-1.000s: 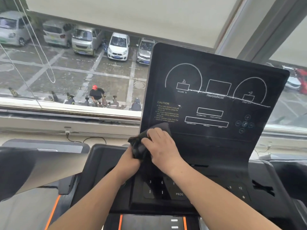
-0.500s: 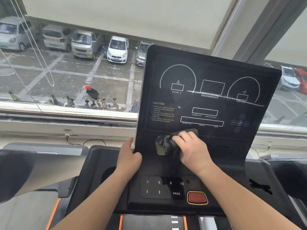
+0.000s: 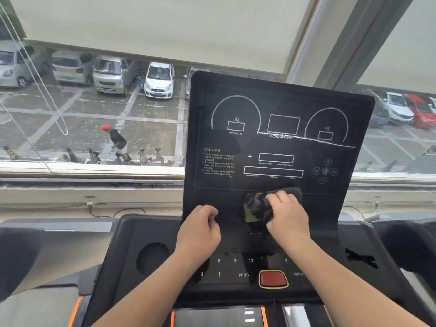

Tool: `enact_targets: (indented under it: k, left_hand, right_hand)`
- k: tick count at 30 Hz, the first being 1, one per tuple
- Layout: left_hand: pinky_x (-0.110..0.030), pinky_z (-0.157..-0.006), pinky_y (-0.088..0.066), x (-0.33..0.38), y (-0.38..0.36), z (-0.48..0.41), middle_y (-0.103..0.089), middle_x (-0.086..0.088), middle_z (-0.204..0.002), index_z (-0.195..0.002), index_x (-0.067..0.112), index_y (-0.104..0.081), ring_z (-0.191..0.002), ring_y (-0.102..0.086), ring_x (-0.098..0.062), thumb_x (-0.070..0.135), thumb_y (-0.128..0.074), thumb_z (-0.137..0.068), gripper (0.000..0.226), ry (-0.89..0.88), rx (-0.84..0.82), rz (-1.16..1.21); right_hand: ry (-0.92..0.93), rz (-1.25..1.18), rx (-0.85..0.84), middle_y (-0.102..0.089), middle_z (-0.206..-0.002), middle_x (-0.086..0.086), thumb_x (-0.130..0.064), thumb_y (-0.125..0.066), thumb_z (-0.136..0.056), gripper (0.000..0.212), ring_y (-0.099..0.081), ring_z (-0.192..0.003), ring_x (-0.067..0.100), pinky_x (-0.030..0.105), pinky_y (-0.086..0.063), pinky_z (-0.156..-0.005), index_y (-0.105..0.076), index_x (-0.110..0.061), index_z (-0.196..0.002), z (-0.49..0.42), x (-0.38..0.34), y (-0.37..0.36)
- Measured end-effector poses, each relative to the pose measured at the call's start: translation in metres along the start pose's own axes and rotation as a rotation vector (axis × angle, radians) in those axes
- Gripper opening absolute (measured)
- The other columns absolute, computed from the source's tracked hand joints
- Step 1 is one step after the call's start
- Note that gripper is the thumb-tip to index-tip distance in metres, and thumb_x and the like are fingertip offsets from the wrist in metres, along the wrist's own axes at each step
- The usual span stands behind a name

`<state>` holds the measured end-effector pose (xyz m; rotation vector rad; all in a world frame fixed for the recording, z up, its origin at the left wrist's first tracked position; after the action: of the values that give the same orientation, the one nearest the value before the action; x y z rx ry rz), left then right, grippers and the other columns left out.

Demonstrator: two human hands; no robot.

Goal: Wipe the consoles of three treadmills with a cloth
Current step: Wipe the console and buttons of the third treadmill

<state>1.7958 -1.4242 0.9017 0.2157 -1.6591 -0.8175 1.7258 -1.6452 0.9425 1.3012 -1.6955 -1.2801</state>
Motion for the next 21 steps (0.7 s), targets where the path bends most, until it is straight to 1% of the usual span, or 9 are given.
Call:
enact_targets:
  k: [2, 4, 7, 9, 10, 14, 17, 19, 21]
  left_hand:
    - [-0.026, -0.084, -0.05, -0.009, 0.005, 0.001, -0.06, 0.018, -0.103, -0.114, 0.027, -0.067, -0.092, -0.06, -0.003, 0.015, -0.055, -0.094, 0.026, 0.02, -0.007, -0.018]
    - [-0.026, -0.083, -0.05, -0.013, 0.009, 0.0, -0.061, 0.018, -0.103, -0.113, 0.028, -0.066, -0.092, -0.06, -0.004, 0.014, -0.055, -0.093, 0.027, 0.043, 0.007, -0.013]
    - [-0.033, -0.081, -0.051, -0.019, 0.016, 0.001, -0.062, 0.014, -0.1, -0.107, 0.031, -0.059, -0.089, -0.061, -0.01, 0.01, -0.057, -0.09, 0.027, 0.145, 0.135, 0.139]
    - [-0.037, -0.078, -0.053, -0.024, 0.02, 0.005, -0.061, 0.009, -0.097, -0.104, 0.031, -0.053, -0.085, -0.061, -0.013, 0.009, -0.058, -0.089, 0.028, 0.229, 0.225, 0.237]
    - [-0.038, -0.077, -0.053, -0.025, 0.018, 0.007, -0.062, 0.007, -0.097, -0.104, 0.031, -0.052, -0.085, -0.061, -0.014, 0.008, -0.058, -0.089, 0.028, 0.249, 0.233, 0.257]
    - [-0.033, -0.073, -0.05, -0.016, 0.007, 0.007, -0.061, 0.006, -0.097, -0.102, 0.032, -0.052, -0.084, -0.06, -0.012, 0.006, -0.058, -0.089, 0.03, 0.206, 0.185, 0.263]
    - [-0.024, -0.074, -0.045, 0.001, -0.004, 0.0, -0.059, 0.01, -0.099, -0.1, 0.032, -0.054, -0.084, -0.058, -0.008, 0.003, -0.058, -0.088, 0.032, 0.142, 0.159, 0.259]
    - [-0.02, -0.074, -0.043, 0.013, -0.013, -0.002, -0.058, 0.014, -0.1, -0.103, 0.031, -0.055, -0.084, -0.058, -0.004, 0.001, -0.059, -0.087, 0.034, 0.105, 0.15, 0.259]
    - [-0.017, -0.076, -0.043, 0.023, -0.024, -0.003, -0.057, 0.016, -0.103, -0.109, 0.029, -0.056, -0.084, -0.058, -0.001, 0.001, -0.059, -0.088, 0.035, 0.091, 0.131, 0.274]
  right_hand:
    - [0.016, -0.019, 0.029, -0.063, -0.086, 0.007, 0.002, -0.076, -0.053, 0.041, -0.061, -0.075, 0.035, 0.034, -0.046, -0.053, -0.073, -0.011, -0.091, -0.001, -0.018, -0.002]
    - [0.066, -0.036, 0.049, -0.061, -0.085, 0.006, -0.004, -0.07, -0.055, 0.036, -0.061, -0.072, 0.035, 0.035, -0.048, -0.054, -0.073, -0.013, -0.09, -0.003, -0.047, -0.005]
    - [0.142, -0.062, 0.029, -0.06, -0.086, 0.005, -0.011, -0.071, -0.06, 0.03, -0.06, -0.075, 0.033, 0.038, -0.049, -0.059, -0.071, -0.017, -0.089, -0.007, -0.097, -0.011]
    - [0.193, -0.068, 0.017, -0.06, -0.087, 0.004, -0.011, -0.076, -0.059, 0.033, -0.06, -0.076, 0.031, 0.037, -0.049, -0.061, -0.071, -0.018, -0.091, -0.011, -0.114, -0.015]
    - [0.221, -0.069, 0.01, -0.06, -0.088, 0.003, -0.011, -0.078, -0.059, 0.036, -0.06, -0.077, 0.03, 0.036, -0.048, -0.061, -0.072, -0.018, -0.093, -0.012, -0.116, -0.016]
    - [0.308, -0.098, -0.016, -0.062, -0.093, 0.0, -0.013, -0.074, -0.065, 0.038, -0.061, -0.084, 0.028, 0.037, -0.052, -0.066, -0.071, -0.02, -0.102, -0.011, -0.095, -0.013]
    - [0.256, -0.095, -0.019, -0.064, -0.093, -0.001, -0.014, -0.073, -0.062, 0.041, -0.063, -0.085, 0.027, 0.035, -0.054, -0.068, -0.072, -0.021, -0.102, -0.011, -0.063, -0.008]
    - [0.205, -0.084, -0.008, -0.066, -0.094, -0.002, -0.018, -0.063, -0.067, 0.037, -0.064, -0.086, 0.026, 0.034, -0.054, -0.069, -0.073, -0.022, -0.103, -0.008, -0.035, -0.005]
    - [0.135, -0.096, 0.0, -0.067, -0.095, -0.004, -0.021, -0.052, -0.07, 0.039, -0.065, -0.086, 0.025, 0.032, -0.054, -0.068, -0.074, -0.022, -0.102, -0.005, -0.005, 0.0]
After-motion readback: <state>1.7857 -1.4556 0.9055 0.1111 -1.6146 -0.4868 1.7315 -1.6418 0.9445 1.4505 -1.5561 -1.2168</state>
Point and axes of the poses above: each hand's wrist, its own z-axis away from the middle knuckle, its own y-axis out of the back of the hand, x = y × z, the point moved 6 cm from there along -z, towards the middle knuckle
